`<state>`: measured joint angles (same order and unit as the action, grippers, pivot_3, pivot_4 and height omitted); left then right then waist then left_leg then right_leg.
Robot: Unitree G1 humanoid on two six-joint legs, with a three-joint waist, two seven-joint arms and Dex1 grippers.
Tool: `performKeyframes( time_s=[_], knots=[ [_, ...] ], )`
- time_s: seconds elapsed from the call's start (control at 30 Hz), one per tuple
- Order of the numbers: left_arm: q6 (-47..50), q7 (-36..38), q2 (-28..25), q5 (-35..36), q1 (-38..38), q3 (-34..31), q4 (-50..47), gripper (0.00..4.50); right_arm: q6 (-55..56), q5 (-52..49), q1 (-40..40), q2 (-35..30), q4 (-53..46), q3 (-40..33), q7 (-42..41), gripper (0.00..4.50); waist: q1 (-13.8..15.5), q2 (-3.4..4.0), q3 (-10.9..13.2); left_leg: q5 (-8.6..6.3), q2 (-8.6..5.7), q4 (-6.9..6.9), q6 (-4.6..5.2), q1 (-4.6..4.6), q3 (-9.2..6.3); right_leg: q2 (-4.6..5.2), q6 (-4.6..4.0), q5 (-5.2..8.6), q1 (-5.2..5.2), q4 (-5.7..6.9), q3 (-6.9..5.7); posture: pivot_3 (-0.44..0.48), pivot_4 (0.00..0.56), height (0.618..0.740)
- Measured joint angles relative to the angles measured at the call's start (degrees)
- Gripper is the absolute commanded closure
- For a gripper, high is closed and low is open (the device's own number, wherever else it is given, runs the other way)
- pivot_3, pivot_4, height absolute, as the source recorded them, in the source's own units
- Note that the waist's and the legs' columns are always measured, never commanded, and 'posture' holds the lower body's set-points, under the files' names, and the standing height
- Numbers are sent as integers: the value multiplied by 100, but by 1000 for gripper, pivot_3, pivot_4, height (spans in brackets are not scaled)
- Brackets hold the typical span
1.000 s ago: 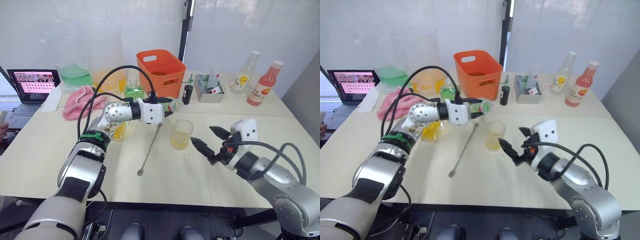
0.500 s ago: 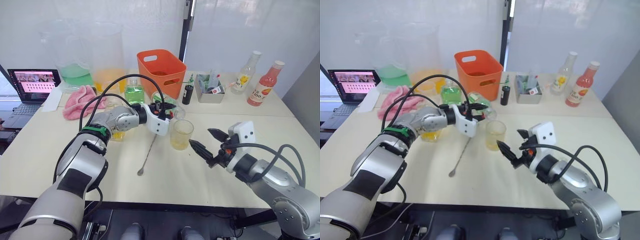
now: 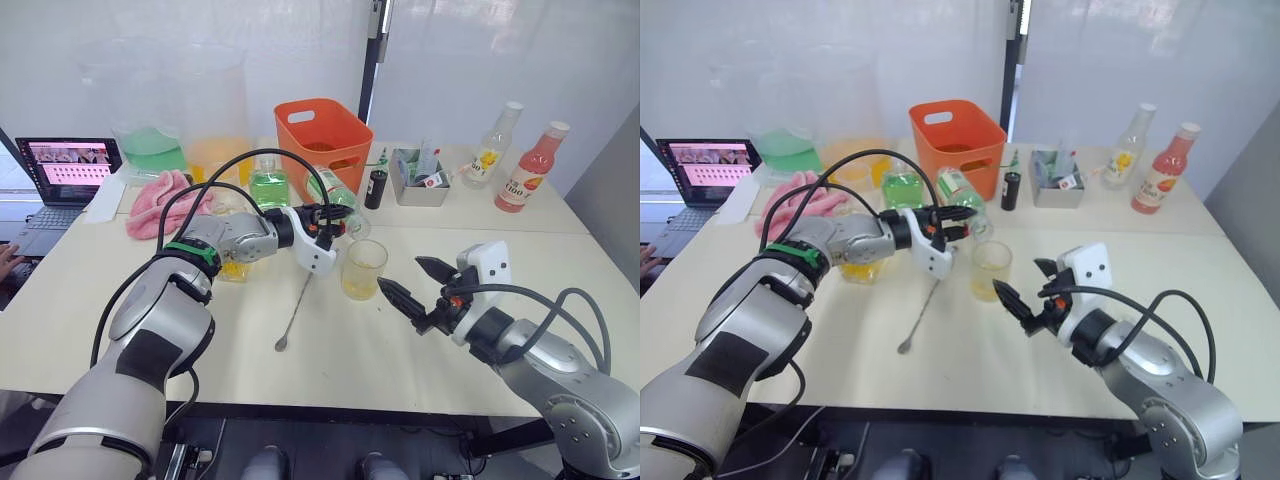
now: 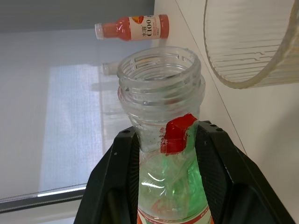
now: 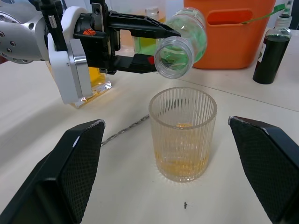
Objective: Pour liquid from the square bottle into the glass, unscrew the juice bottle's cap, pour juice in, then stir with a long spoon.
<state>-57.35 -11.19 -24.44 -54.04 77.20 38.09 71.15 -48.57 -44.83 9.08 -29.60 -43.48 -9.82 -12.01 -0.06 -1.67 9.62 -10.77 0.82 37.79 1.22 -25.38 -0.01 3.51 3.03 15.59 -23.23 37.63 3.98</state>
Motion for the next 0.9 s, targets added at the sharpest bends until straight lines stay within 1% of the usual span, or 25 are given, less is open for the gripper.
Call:
performKeyframes(
  time_s=[0.53, 0.9],
  knots=[
    [23, -619, 5, -277, 155, 348, 38, 2992, 0, -111, 0, 0, 0, 0, 107, 12, -3, 0, 0, 0, 0, 0, 0, 0, 1, 0, 0, 0, 0, 2, 0, 0, 150, 739],
    [51, -650, 21, -313, 158, 376, 101, 2992, 2, -147, -5, 0, -2, 0, 209, 12, -1, 0, 0, 0, -1, 0, 0, 0, 0, 0, 0, 0, 0, 4, 0, 0, 150, 739]
  ],
)
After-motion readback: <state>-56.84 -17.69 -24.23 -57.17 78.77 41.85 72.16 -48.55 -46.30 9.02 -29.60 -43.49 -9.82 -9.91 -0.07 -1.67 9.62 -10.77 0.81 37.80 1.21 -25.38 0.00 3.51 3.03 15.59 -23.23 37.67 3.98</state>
